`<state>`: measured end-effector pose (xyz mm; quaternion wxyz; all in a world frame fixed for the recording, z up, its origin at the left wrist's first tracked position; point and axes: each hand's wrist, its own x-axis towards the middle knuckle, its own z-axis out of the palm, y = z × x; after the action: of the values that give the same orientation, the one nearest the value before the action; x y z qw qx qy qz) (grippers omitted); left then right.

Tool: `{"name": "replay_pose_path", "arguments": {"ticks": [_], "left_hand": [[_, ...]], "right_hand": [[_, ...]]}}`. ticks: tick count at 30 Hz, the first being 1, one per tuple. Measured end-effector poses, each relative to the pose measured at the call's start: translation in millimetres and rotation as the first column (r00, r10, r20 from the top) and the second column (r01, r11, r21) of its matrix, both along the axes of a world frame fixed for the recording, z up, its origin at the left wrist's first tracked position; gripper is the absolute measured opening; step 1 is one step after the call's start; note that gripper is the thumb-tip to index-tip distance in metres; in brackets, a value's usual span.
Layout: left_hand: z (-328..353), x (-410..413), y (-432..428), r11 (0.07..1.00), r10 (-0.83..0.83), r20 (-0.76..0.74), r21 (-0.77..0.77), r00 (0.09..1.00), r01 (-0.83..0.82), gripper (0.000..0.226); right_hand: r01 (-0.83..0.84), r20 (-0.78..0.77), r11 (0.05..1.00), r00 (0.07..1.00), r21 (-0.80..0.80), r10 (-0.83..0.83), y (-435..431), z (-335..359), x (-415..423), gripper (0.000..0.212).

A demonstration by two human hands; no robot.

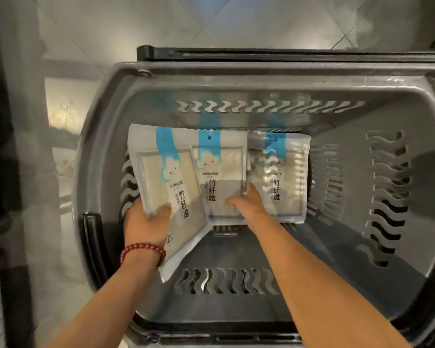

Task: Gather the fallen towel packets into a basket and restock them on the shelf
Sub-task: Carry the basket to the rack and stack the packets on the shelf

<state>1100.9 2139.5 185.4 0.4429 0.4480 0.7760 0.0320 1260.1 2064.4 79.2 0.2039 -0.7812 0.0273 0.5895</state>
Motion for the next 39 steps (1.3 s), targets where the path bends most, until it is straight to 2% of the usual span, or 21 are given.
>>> {"name": "replay_pose_path", "arguments": {"ticks": [4, 6, 9, 12, 14, 16, 18, 20, 23, 25, 28, 31, 33, 36, 39], "left_hand": [[-0.4, -1.3, -2.1, 0.999, 0.027, -0.011, -0.027, 1.000, -0.028, 0.032], [0.3, -1.5, -2.2, 0.999, 0.039, -0.005, -0.037, 0.999, -0.039, 0.033], [5.2, 1.6, -2.2, 0.998, 0.035, 0.000, -0.054, 0.999, -0.035, 0.032], [12.1, 3.0, -1.2, 0.999, -0.021, -0.026, -0.046, 0.999, 0.020, 0.033], [16.5, 3.9, 0.6, 0.998, -0.031, -0.032, -0.064, 0.999, 0.029, 0.033], [20.1, 5.8, 2.1, 0.995, -0.018, -0.012, -0.095, 1.000, 0.017, 0.034], [24.2, 9.0, 3.7, 0.990, 0.012, 0.023, -0.141, 1.000, -0.009, 0.034], [27.7, 12.0, 5.4, 0.977, 0.090, 0.093, -0.202, 0.992, -0.070, 0.030], [32.1, 14.4, 5.4, 0.957, 0.173, 0.205, -0.265, 0.963, -0.116, 0.014], [32.5, 14.9, 3.8, 0.959, 0.190, 0.233, -0.253, 0.954, -0.129, 0.009], [30.7, 16.9, 2.2, 0.956, 0.199, 0.259, -0.262, 0.945, -0.130, 0.017], [24.6, 17.5, 2.1, 0.966, 0.156, 0.228, -0.237, 0.961, -0.101, 0.023], [19.4, 18.8, 3.1, 0.975, 0.133, 0.214, -0.202, 0.968, -0.089, 0.024], [8.6, 23.4, 4.6, 0.983, 0.117, 0.202, -0.160, 0.972, -0.085, 0.024], [-3.9, 28.8, 4.0, 0.989, 0.099, 0.206, -0.128, 0.974, -0.074, 0.024]], "right_hand": [[0.106, 0.015, 0.993, 0.994, 0.060, -0.107, 0.2, 6.2, -3.9, 0.048], [0.038, 0.072, 0.994, 0.996, 0.103, -0.045, -1.6, 13.9, -4.7, 0.033], [-0.009, 0.262, 0.987, 0.964, 0.162, -0.034, -10.0, 29.3, -1.6, 0.019], [-0.071, 0.531, 0.988, 0.847, 0.136, -0.013, -23.1, 48.4, 8.6, 0.027], [-0.121, 0.623, 0.977, 0.782, 0.176, -0.016, -32.1, 62.8, 18.9, 0.034], [-0.092, 0.583, 0.948, 0.805, 0.303, -0.108, -37.4, 77.1, 30.6, 0.040], [0.011, 0.429, 0.910, 0.880, 0.414, -0.206, -41.3, 87.0, 39.8, 0.041], [0.037, 0.335, 0.900, 0.921, 0.434, -0.199, -41.2, 90.8, 43.3, 0.036], [-0.001, 0.251, 0.910, 0.961, 0.414, -0.113, -30.8, 91.8, 34.5, 0.029], [-0.038, 0.194, 0.914, 0.980, 0.403, -0.044, -21.2, 89.3, 21.3, 0.032], [-0.104, 0.101, 0.926, 0.992, 0.364, 0.071, -9.0, 79.2, -1.5, 0.024], [-0.184, 0.050, 0.949, 0.983, 0.255, 0.177, -7.2, 60.3, -9.3, 0.016], [-0.212, 0.074, 0.955, 0.977, 0.207, 0.201, -13.0, 46.7, 2.2, 0.019], [-0.174, 0.232, 0.983, 0.960, 0.059, 0.156, -28.4, 24.9, 37.8, 0.026], [-0.094, 0.313, 0.977, 0.938, -0.191, 0.152, -50.6, -1.2, 80.8, 0.053]]}}
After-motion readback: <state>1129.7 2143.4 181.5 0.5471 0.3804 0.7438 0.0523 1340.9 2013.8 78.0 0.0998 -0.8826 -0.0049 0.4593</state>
